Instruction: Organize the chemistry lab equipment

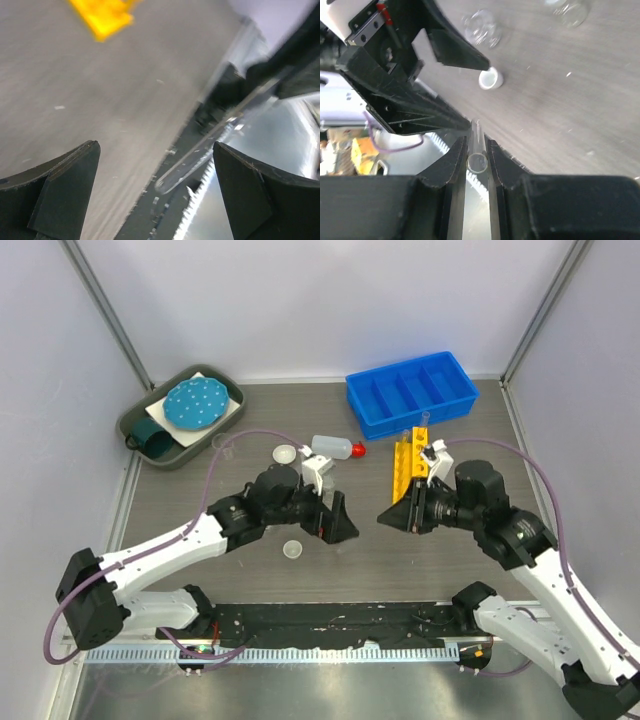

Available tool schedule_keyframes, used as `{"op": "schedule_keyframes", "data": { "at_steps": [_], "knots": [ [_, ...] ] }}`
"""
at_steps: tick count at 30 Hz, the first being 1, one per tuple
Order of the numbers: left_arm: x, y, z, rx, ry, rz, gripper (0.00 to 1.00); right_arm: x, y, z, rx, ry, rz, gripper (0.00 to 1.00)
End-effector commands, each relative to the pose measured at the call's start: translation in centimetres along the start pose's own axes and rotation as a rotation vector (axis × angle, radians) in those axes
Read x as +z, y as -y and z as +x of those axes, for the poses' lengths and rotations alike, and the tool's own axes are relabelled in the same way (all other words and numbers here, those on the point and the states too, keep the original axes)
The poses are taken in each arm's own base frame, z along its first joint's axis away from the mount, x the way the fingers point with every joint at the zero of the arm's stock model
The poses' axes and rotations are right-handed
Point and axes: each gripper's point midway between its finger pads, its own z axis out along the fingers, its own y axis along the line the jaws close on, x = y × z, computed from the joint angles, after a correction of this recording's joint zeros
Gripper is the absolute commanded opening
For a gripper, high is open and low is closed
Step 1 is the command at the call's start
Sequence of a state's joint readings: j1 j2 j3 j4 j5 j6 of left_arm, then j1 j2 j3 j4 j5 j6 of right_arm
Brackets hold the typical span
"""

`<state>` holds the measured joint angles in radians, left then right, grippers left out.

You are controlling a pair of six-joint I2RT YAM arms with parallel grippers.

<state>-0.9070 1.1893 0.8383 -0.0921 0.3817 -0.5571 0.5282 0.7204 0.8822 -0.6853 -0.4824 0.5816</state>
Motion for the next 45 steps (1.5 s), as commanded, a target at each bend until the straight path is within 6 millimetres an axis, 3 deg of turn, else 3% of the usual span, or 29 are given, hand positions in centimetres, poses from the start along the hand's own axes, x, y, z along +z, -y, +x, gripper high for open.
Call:
{"op": "schedule_keyframes", "data": {
  "at_steps": [1,4,8,9,13,18,19,24,30,36,45],
  "knots": [
    [-4.1,-8.2,-1.5,-0.035,0.068,-0.548,1.00,-0.2,1.3,-5.5,-0.115,0.138,0.180,0.01],
    [-6.6,-9.6,-2.4,-0.037,0.122,-0.684,1.00,-0.5,2.5,-8.3,-0.150,0.197,0.302,0.01],
    [-8.6,-9.6,-2.5,-0.078,0.152,-0.740,1.00,-0.7,4.6,-12.0,-0.178,0.246,0.494,0.01],
    [-8.7,-9.6,-2.3,-0.084,0.156,-0.738,1.00,-1.6,4.8,-13.5,-0.183,0.292,0.553,0.01],
    [-9.0,-9.3,-2.1,-0.080,0.179,-0.711,1.00,-2.4,6.5,-16.7,-0.180,0.350,0.680,0.01],
    [-8.4,-9.2,-0.9,-0.088,0.138,-0.685,1.00,-3.4,9.8,-19.9,-0.133,0.406,0.811,0.01],
    [-8.3,-9.1,-0.8,-0.091,0.135,-0.676,1.00,-3.6,11.3,-20.5,-0.106,0.407,0.845,0.01],
    [-7.8,-9.2,0.3,-0.107,0.134,-0.666,1.00,-4.2,13.5,-23.2,-0.095,0.419,0.930,0.01],
    [-7.7,-9.5,0.8,-0.108,0.136,-0.669,0.99,-2.5,15.9,-24.6,-0.083,0.374,0.977,0.01],
    [-7.5,-9.6,1.0,-0.102,0.131,-0.665,0.99,-1.5,17.8,-24.8,-0.082,0.335,1.023,0.01],
    [-7.4,-9.8,0.9,-0.092,0.129,-0.671,0.99,-1.0,19.2,-24.8,-0.084,0.312,1.043,0.01]
  ]
}}
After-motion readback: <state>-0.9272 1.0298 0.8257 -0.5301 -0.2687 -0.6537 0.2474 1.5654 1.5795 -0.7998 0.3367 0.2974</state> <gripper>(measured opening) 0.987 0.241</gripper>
